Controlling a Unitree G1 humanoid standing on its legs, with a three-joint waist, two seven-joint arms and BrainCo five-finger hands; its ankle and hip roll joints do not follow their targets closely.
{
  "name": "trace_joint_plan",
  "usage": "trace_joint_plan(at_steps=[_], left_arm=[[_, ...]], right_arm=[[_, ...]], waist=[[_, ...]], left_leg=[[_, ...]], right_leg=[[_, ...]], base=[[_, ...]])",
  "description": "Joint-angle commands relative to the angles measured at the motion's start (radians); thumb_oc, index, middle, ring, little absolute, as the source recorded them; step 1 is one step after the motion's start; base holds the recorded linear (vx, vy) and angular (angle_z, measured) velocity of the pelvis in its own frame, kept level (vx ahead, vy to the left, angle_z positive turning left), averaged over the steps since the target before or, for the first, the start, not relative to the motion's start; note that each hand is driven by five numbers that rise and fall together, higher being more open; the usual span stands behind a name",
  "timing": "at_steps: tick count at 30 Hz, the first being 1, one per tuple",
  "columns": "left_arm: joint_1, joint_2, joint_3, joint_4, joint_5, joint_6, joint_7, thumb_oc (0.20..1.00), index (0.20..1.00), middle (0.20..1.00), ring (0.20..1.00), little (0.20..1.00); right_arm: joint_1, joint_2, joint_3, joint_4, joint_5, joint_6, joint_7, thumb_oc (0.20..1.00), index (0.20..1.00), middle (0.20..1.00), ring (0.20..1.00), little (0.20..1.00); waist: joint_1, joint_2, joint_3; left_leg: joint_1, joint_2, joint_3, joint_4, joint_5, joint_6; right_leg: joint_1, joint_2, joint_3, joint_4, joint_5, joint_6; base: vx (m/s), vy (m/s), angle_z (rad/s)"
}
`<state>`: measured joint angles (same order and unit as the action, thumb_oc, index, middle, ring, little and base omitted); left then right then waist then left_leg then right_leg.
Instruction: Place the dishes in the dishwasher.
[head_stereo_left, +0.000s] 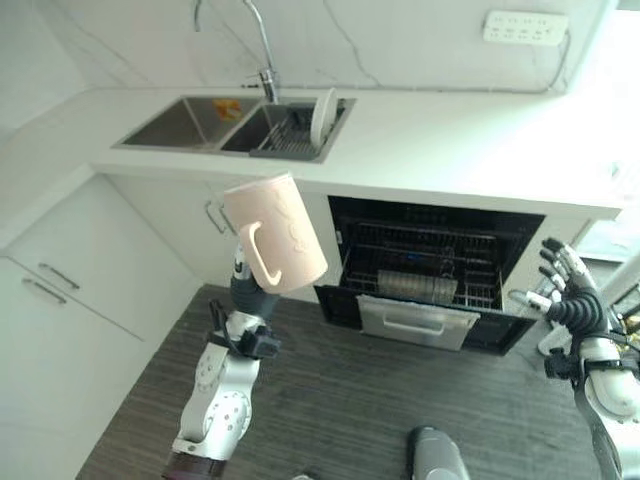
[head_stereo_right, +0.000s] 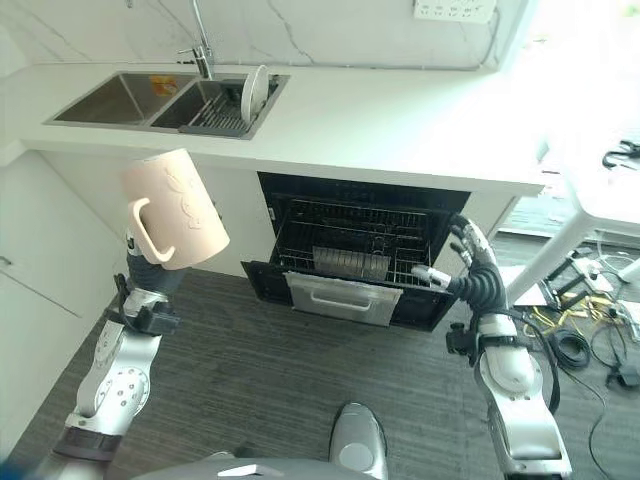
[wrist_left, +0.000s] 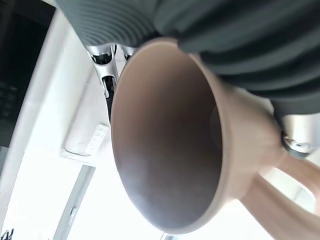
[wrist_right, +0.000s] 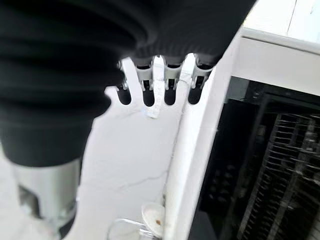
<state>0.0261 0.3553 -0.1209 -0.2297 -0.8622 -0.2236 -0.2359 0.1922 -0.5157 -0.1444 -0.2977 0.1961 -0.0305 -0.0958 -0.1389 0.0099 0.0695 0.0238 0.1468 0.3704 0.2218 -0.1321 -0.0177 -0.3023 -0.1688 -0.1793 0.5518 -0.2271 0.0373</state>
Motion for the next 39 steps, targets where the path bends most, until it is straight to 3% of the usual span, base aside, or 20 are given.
trace_joint_plan(at_steps=[1, 3, 5, 6, 7, 8, 15, 20, 25, 28, 30, 33, 35, 39], left_arm=[[-0.021, 0.013, 0.031, -0.073, -0.024, -0.05, -0.009, 0.2, 0.2, 0.2, 0.2, 0.2], [-0.002, -0.002, 0.04, -0.08, -0.015, -0.038, -0.036, 0.2, 0.2, 0.2, 0.2, 0.2], [0.016, -0.013, 0.048, -0.068, -0.001, -0.033, -0.05, 0.2, 0.2, 0.2, 0.2, 0.2], [0.031, -0.007, 0.056, -0.063, -0.012, -0.037, -0.059, 0.2, 0.2, 0.2, 0.2, 0.2], [0.036, 0.001, 0.058, -0.046, -0.031, -0.05, -0.074, 0.2, 0.2, 0.2, 0.2, 0.2], [0.034, -0.001, 0.058, -0.036, -0.032, -0.055, -0.083, 0.2, 0.2, 0.2, 0.2, 0.2], [0.006, 0.018, 0.066, -0.011, -0.034, -0.072, -0.071, 0.2, 0.2, 0.2, 0.2, 0.2], [-0.021, 0.035, 0.09, -0.006, -0.034, -0.046, -0.051, 0.2, 0.2, 0.2, 0.2, 0.2], [-0.018, 0.034, 0.091, -0.014, -0.024, -0.031, -0.056, 0.2, 0.2, 0.2, 0.2, 0.2], [-0.015, 0.038, 0.076, -0.019, -0.003, -0.029, -0.067, 0.2, 0.2, 0.2, 0.2, 0.2], [-0.007, 0.04, 0.069, -0.028, 0.009, -0.031, -0.074, 0.2, 0.2, 0.2, 0.2, 0.2], [-0.011, 0.041, 0.068, -0.04, 0.031, -0.02, -0.061, 0.2, 0.2, 0.2, 0.2, 0.2], [-0.03, 0.049, 0.06, -0.039, 0.042, -0.016, -0.038, 0.2, 0.2, 0.2, 0.2, 0.2], [-0.048, 0.057, 0.041, -0.041, 0.102, -0.041, 0.016, 0.2, 0.2, 0.2, 0.2, 0.2]], right_arm=[[-0.034, -0.029, -0.021, -0.014, 0.002, -0.036, -0.015, 1.0, 1.0, 1.0, 1.0, 1.0], [-0.023, -0.039, -0.043, -0.005, 0.029, -0.045, 0.001, 1.0, 1.0, 1.0, 1.0, 1.0], [-0.026, -0.027, -0.039, 0.001, 0.025, -0.032, 0.001, 1.0, 1.0, 1.0, 1.0, 1.0], [-0.026, -0.017, -0.031, 0.003, 0.011, -0.031, 0.009, 1.0, 1.0, 1.0, 1.0, 1.0], [-0.034, -0.014, -0.018, -0.005, -0.013, -0.019, 0.017, 1.0, 1.0, 1.0, 1.0, 1.0], [-0.042, -0.018, -0.014, -0.002, -0.02, -0.017, 0.017, 1.0, 1.0, 1.0, 1.0, 1.0], [-0.034, -0.029, -0.013, -0.018, 0.006, -0.013, 0.031, 1.0, 1.0, 1.0, 1.0, 1.0], [-0.021, 0.003, -0.014, -0.03, -0.019, -0.005, 0.036, 1.0, 1.0, 1.0, 1.0, 1.0], [-0.025, 0.028, -0.006, -0.045, 0.005, 0.023, 0.052, 1.0, 1.0, 1.0, 1.0, 1.0], [-0.016, 0.04, -0.007, -0.042, 0.062, 0.006, 0.04, 1.0, 1.0, 1.0, 1.0, 1.0], [-0.005, 0.046, -0.014, -0.046, 0.075, -0.008, 0.046, 1.0, 1.0, 1.0, 1.0, 1.0], [-0.008, 0.05, -0.013, -0.049, 0.1, -0.019, 0.071, 1.0, 1.0, 1.0, 1.0, 1.0], [-0.024, 0.049, -0.003, -0.048, 0.176, -0.029, 0.109, 1.0, 1.0, 1.0, 1.0, 1.0], [-0.041, 0.048, 0.016, -0.056, 0.322, -0.02, 0.152, 1.0, 1.0, 1.0, 1.0, 1.0]], waist=[[-0.008, -0.054, 0.031], [0.007, -0.071, 0.057], [0.009, -0.066, 0.07], [0.007, -0.034, 0.074], [0.017, 0.001, 0.064], [0.017, 0.0, 0.067], [0.012, 0.004, 0.031], [0.013, -0.007, 0.016], [0.026, -0.026, 0.01], [0.019, -0.019, 0.015], [0.013, -0.005, 0.025], [0.019, -0.011, 0.035], [0.02, -0.019, 0.04], [0.021, -0.054, 0.046]], left_leg=[[0.05, -0.035, -0.007, 0.078, 0.122, -0.069], [-0.051, -0.056, -0.051, 0.239, 0.173, -0.085], [-0.05, -0.066, -0.047, 0.078, 0.116, -0.049], [-0.116, -0.012, -0.059, 0.078, 0.039, -0.043], [-0.251, 0.089, -0.108, 0.078, 0.117, -0.099], [-0.251, 0.089, -0.112, 0.078, 0.12, -0.104], [-0.22, 0.065, -0.09, 0.078, 0.053, -0.084], [-0.19, 0.019, -0.086, 0.078, 0.013, -0.05], [-0.178, -0.022, -0.08, 0.078, -0.02, -0.011], [-0.179, -0.027, -0.097, 0.078, -0.025, 0.006], [-0.181, -0.023, -0.111, 0.078, -0.022, 0.011], [-0.17, -0.033, -0.115, 0.078, -0.031, 0.009], [-0.159, -0.029, -0.107, 0.078, -0.035, 0.0], [-0.124, -0.039, -0.078, 0.078, -0.067, -0.004]], right_leg=[[0.142, 0.067, 0.029, -0.252, 0.106, 0.037], [0.172, 0.074, 0.056, -0.252, 0.095, 0.013], [0.2, 0.082, 0.067, -0.252, 0.081, 0.029], [0.206, 0.101, 0.051, -0.252, 0.072, 0.042], [0.219, 0.112, 0.019, -0.252, 0.057, 0.041], [0.236, 0.103, 0.008, -0.252, 0.045, 0.045], [0.271, 0.055, -0.014, -0.252, 0.036, 0.074], [0.274, 0.014, -0.042, -0.252, 0.072, 0.102], [0.291, -0.005, -0.06, -0.252, 0.181, 0.117], [0.312, 0.045, -0.054, -0.252, 0.262, 0.12], [0.261, 0.062, -0.061, -0.152, 0.307, 0.117], [0.225, 0.04, -0.094, -0.145, 0.296, 0.109], [0.227, 0.024, -0.127, -0.252, 0.287, 0.102], [0.157, -0.035, -0.101, -0.252, 0.236, 0.115]], base=[[0.24, -0.3, -0.06], [0.26, -0.227, -0.17], [0.31, 0.04, -0.27], [0.53, 0.331, -0.28], [0.52, 0.351, -0.07], [0.55, 0.386, 0.22], [0.25, 0.209, -0.39], [0.21, 0.179, 0.1], [0.18, 0.203, 0.14], [0.11, 0.129, 0.08], [0.08, 0.125, 0.08], [0.07, 0.02, 0.1], [0.04, -0.141, -0.41], [0.01, -0.183, -0.26]])
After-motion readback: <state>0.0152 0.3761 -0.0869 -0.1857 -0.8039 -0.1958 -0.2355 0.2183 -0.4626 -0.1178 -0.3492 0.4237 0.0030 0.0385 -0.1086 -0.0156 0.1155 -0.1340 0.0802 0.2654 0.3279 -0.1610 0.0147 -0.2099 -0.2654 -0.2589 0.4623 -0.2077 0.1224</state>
